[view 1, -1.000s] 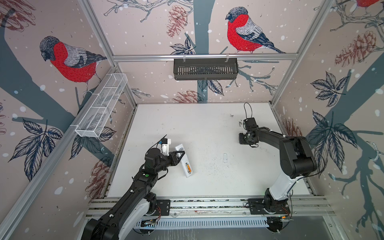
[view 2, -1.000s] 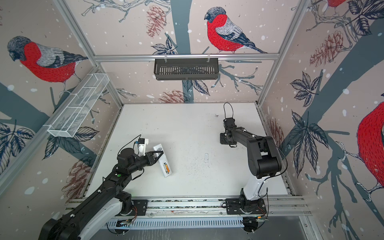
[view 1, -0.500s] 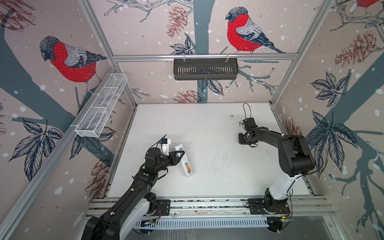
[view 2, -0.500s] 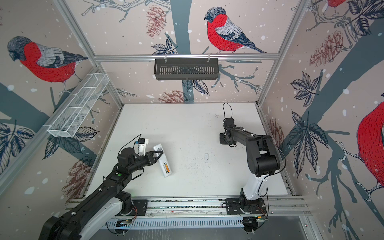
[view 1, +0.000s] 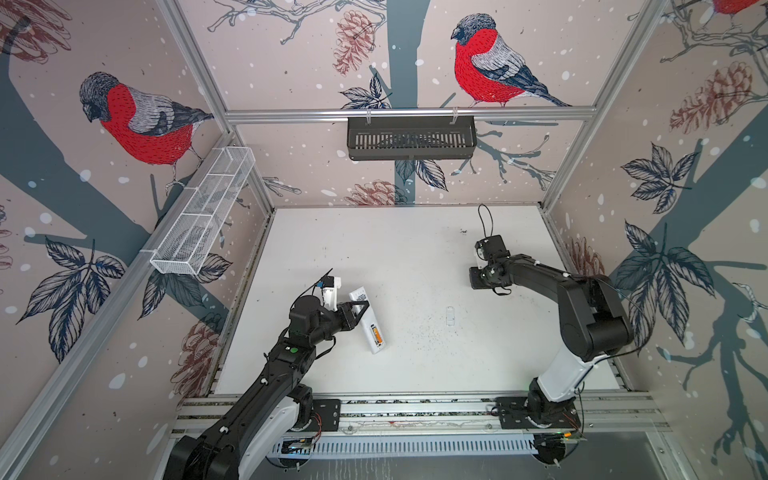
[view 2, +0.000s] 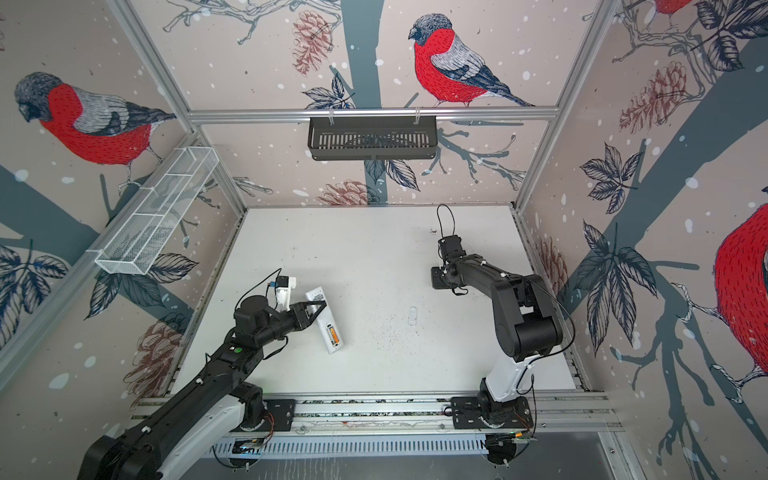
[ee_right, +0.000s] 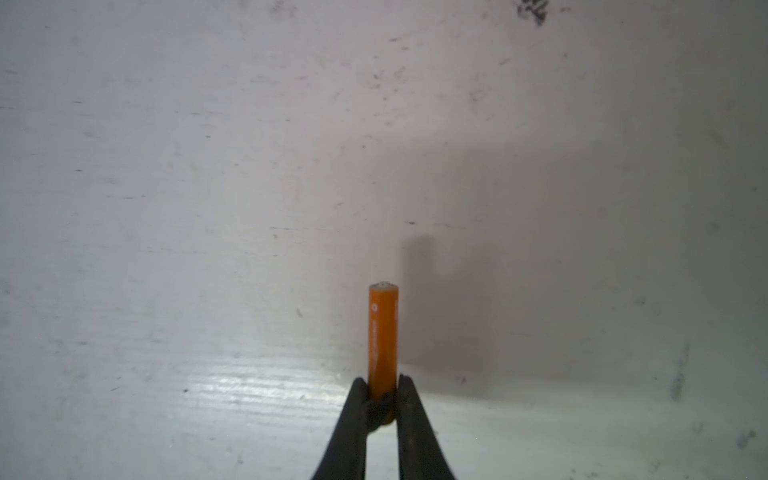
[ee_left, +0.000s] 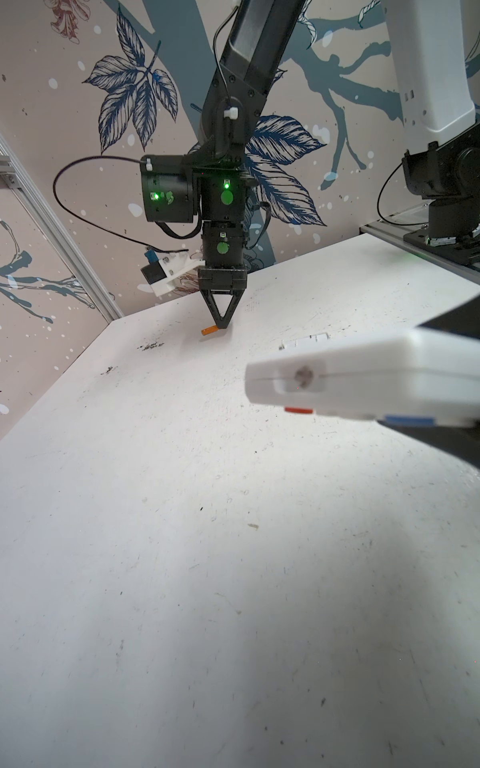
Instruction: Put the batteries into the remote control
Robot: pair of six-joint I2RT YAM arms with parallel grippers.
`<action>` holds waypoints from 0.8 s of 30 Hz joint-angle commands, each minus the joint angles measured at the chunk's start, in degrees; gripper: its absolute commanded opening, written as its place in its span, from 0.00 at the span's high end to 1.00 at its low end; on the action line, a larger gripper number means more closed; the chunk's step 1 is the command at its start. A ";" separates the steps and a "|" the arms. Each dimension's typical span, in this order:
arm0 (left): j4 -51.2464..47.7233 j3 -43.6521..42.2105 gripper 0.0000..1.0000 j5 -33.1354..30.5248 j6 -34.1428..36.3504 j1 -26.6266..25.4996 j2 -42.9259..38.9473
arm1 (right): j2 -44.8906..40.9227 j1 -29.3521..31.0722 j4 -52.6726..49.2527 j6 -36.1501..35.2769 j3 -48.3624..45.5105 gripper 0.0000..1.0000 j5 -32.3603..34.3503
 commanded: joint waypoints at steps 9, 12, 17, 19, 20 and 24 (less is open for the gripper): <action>2.24 0.45 1.00 1.44 -0.29 0.18 -0.73 | -10.85 11.85 3.27 -1.53 -4.24 0.85 -8.51; 2.88 0.32 1.00 1.95 -0.67 0.16 -0.74 | -14.61 16.55 4.77 -0.88 -5.86 0.85 -11.09; 3.30 0.31 1.00 2.36 -1.03 0.20 -1.06 | -20.60 26.18 8.66 -0.76 -9.14 0.84 -13.62; 2.97 0.43 1.00 2.38 -1.10 0.36 -1.38 | -22.32 30.53 10.75 -0.20 -10.57 0.84 -14.21; 2.78 0.46 1.00 2.25 -1.17 0.43 -1.48 | -22.89 32.68 11.87 0.01 -11.22 0.84 -14.33; 3.95 -0.01 1.00 2.79 -1.84 0.59 -2.05 | -23.13 39.89 15.00 1.82 -12.87 0.84 -13.23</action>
